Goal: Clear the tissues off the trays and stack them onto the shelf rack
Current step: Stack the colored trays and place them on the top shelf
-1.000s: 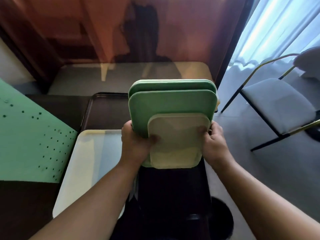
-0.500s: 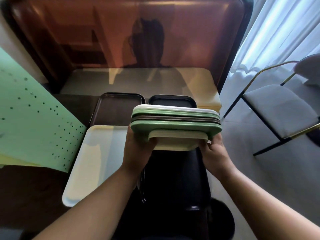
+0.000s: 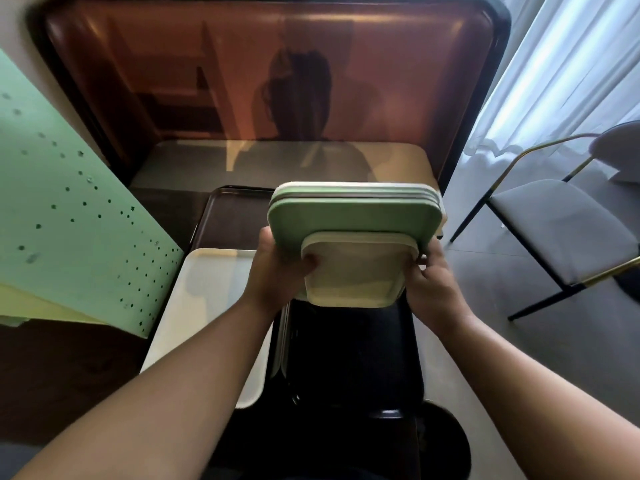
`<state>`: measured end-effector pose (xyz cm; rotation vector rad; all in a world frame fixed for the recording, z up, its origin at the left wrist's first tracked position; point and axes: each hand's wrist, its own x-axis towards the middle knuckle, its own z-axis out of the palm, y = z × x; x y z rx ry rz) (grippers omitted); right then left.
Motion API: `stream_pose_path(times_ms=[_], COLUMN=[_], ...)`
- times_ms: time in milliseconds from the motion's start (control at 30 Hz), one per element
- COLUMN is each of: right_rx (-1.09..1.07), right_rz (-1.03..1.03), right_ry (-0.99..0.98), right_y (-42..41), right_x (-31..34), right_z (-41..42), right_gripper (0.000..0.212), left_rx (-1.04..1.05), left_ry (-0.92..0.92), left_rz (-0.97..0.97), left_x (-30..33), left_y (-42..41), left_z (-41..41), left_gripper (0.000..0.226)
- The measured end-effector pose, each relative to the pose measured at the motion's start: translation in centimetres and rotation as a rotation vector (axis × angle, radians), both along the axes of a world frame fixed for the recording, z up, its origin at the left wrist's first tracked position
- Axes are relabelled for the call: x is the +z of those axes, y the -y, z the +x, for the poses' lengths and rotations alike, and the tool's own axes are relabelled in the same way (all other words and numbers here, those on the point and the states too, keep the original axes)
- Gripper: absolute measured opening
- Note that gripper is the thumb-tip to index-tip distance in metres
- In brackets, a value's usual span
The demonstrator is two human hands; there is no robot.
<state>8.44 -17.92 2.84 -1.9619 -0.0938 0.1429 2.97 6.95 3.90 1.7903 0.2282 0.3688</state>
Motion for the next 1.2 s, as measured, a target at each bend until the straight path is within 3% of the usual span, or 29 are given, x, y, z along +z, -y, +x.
stream_pose_path(times_ms=[100, 167, 333, 500, 633, 733, 833, 1200], right_rx=[0.003, -0.016, -0.072, -0.01, 0.005, 0.015, -0.01, -0.125], right_rz=[0.033, 0.031, -0.025, -0.052, -0.093, -0.134, -0.149, -0.368], right_ry=[0.017, -0.022, -0.26, -0.44, -0.537, -0.598, -0.657, -0.637], right_y=[-1.1, -2.3, -7.0, -12.2, -15.8, -18.3, -20.4, -23.7], right_x=[1.4, 2.0, 1.8, -1.2, -4.3, -6.0, -7.2, -8.8], right_z=[1.1, 1.3, 1.0, -0.9, -3.2, -4.5, -5.5, -6.5], right_gripper=[0.026, 0.027, 0.067, 0.06, 0.06, 0.067, 0.061, 0.08], left_rx=[0.012, 0.094, 0.361, 0.377, 0.366, 0.347, 0.321, 0.198], left_ry=[-0.075, -0.176, -0.527, -0.734, -0.835, -0.901, -0.945, -1.035], left_rz=[-0.019, -0.03, 0.028, -0.05, -0.066, -0.077, 0.031, 0.229], left_x=[0.9, 2.2, 3.7, 1.0, -0.6, -2.1, -3.2, -5.2], left_y=[-1.1, -1.4, -3.9, -9.0, -12.4, -14.4, -16.1, -18.7], left_z=[0.2, 0.0, -1.0, -3.5, -5.7, -6.8, -7.0, -6.0], left_gripper=[0.027, 0.041, 0.082, 0.117, 0.082, 0.083, 0.078, 0.071])
